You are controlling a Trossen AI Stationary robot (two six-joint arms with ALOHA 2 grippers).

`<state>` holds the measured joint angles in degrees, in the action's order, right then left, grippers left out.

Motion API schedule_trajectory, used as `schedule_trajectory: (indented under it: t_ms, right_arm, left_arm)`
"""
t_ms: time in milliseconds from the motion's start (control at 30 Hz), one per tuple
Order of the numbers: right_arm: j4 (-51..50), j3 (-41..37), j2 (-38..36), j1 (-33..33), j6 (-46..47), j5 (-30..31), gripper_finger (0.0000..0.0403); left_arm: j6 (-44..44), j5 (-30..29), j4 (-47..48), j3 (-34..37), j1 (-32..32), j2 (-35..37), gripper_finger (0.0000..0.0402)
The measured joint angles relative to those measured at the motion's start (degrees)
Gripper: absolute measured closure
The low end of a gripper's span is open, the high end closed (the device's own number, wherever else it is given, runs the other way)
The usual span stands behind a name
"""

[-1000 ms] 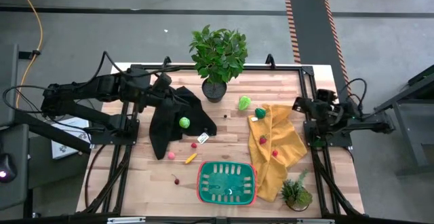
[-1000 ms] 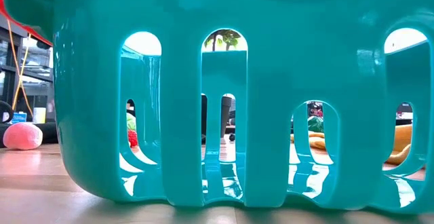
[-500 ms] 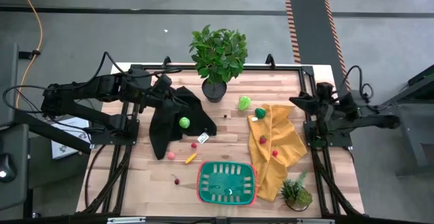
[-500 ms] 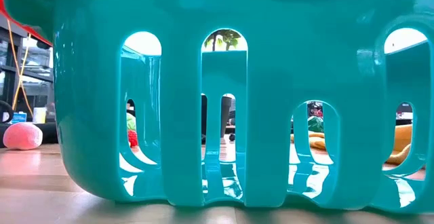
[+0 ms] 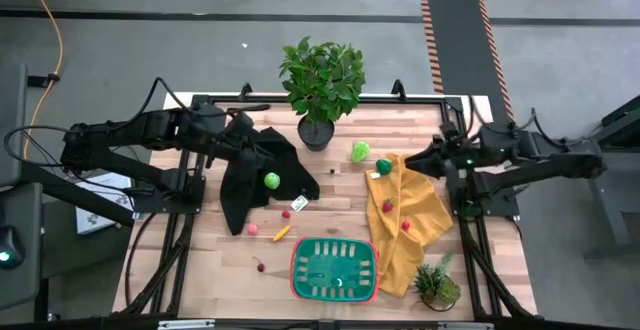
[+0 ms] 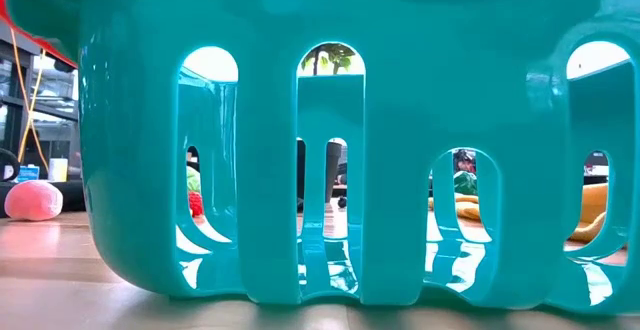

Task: Pick and placing Produce into tupperware
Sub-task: Put the red strawberry into the blue bin

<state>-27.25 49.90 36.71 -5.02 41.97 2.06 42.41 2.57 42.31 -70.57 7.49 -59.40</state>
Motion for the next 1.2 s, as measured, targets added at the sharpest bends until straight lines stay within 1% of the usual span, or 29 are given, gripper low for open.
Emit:
schedule_trajectory:
  t_ms: [167,233,333,500,600,733,900,1000,1200]
  right_arm:
    - [-14.0,7.3,5.3,-2.2,4.1,4.7,0.0304]
    - [-19.1,9.3,7.5,-3.6,6.9,5.6,0.0304]
    - [-23.9,11.4,10.8,-6.2,11.5,6.6,0.0304]
    - [-30.2,13.6,17.1,-9.7,21.1,9.3,0.0304]
    - [-34.4,15.4,21.5,-10.5,25.8,9.5,0.0304]
    - [-41.8,19.0,28.0,-11.4,29.5,9.5,0.0304]
    - [-52.1,24.2,36.2,-13.5,35.3,8.2,0.0304]
    - [-54.3,26.8,40.0,-15.2,39.5,8.0,0.0304]
    - [-51.7,29.2,45.0,-17.8,48.2,9.5,0.0304]
  left_arm:
    - [0.0,0.2,2.7,0.0,0.0,0.0,0.0291]
    - [-0.2,1.6,4.1,0.0,0.0,0.0,0.0291]
    - [-0.7,3.5,6.4,0.0,0.0,0.0,0.0291]
    - [-2.7,3.9,8.7,0.0,0.0,0.0,0.0291]
    - [-4.7,3.4,8.9,0.0,0.0,0.0,0.0291]
    - [-7.3,2.9,8.9,0.0,0.0,0.0,0.0291]
    - [-7.7,1.8,8.9,0.0,0.0,0.0,0.0291]
    - [-7.7,0.7,8.9,0.0,0.0,0.0,0.0291]
    - [-7.7,-0.3,8.9,0.0,0.0,-0.7,0.0291]
